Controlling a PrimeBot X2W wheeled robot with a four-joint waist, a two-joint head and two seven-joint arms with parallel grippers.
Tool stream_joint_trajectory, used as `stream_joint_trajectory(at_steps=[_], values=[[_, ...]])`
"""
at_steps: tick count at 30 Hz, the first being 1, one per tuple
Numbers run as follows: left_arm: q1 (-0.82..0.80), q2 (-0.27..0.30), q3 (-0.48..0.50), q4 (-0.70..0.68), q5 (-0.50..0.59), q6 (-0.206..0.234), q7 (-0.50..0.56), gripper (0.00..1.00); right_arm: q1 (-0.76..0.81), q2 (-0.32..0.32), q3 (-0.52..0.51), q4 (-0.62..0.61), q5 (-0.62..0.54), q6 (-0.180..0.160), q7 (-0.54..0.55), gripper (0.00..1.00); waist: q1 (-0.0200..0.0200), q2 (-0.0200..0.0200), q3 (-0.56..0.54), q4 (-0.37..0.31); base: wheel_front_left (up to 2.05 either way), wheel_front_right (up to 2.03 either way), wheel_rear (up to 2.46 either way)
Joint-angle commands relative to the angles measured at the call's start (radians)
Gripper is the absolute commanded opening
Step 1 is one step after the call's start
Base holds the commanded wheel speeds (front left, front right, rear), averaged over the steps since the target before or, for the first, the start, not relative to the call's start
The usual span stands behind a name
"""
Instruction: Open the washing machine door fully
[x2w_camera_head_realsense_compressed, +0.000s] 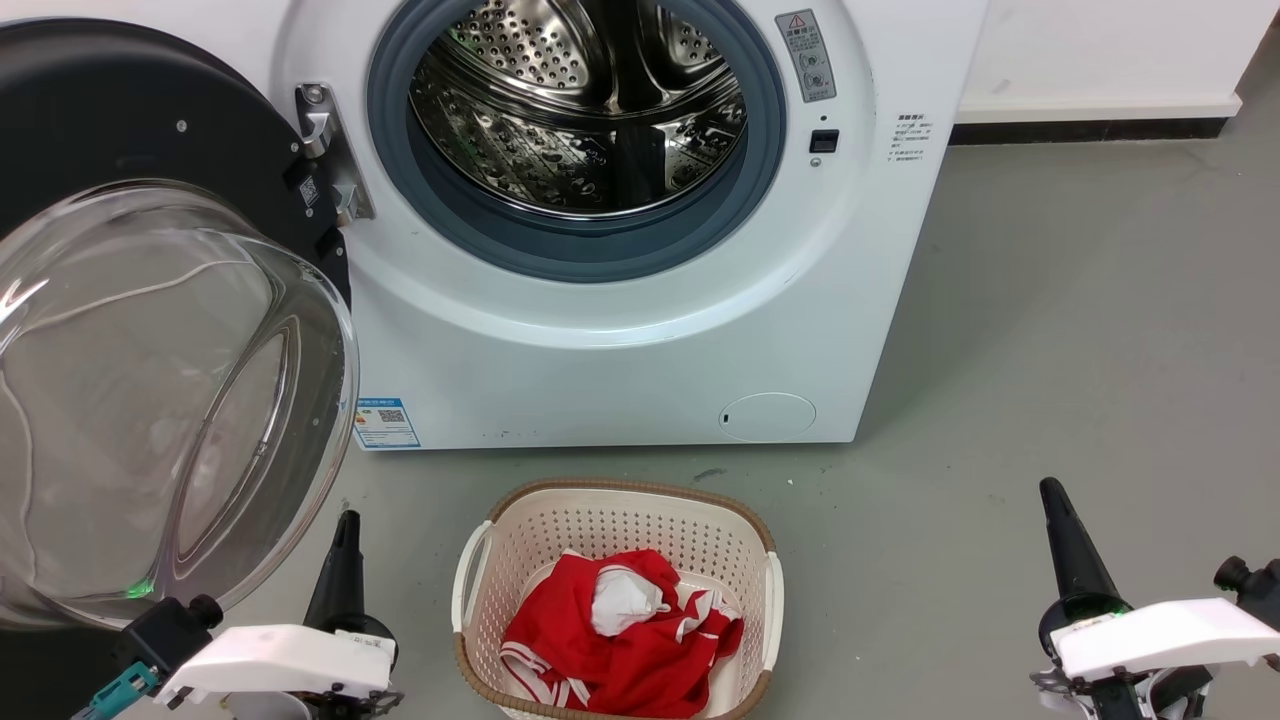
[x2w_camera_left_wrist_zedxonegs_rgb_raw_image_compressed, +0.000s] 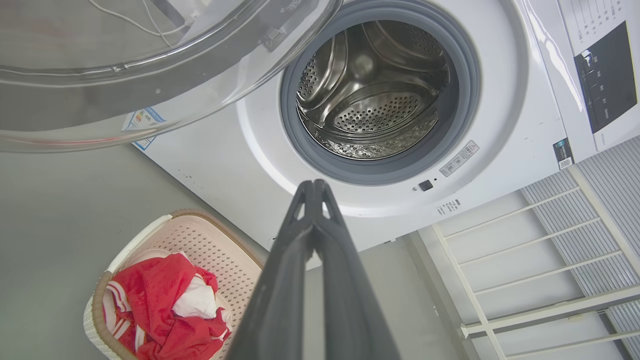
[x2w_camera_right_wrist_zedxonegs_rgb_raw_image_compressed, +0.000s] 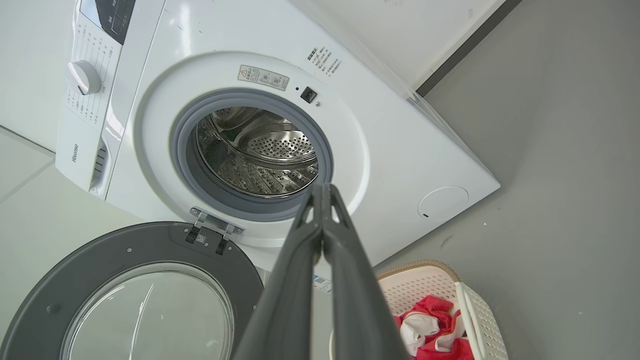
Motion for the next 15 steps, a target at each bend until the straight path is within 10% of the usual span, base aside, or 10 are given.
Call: stream_joint_trajectory(at_steps=[1,15], values=[[-0.029,0.002,0.004,-0.006,-0.034,-0.008,0.009,0.00,-0.023,-0.007,-0.005,-0.004,0.036,0.000,0.005,0.00,0.0000,-0.0001,0.000,0.000,0.00,0.00,0.00],[-0.044,0.002,0.016,0.010,-0.193,-0.018,0.049,0.00,-0.040,-0.008,-0.015,0.016,0.194,0.000,0.034,0.00,0.0000,-0.0001,0.000,0.004,0.00,0.00,0.00]])
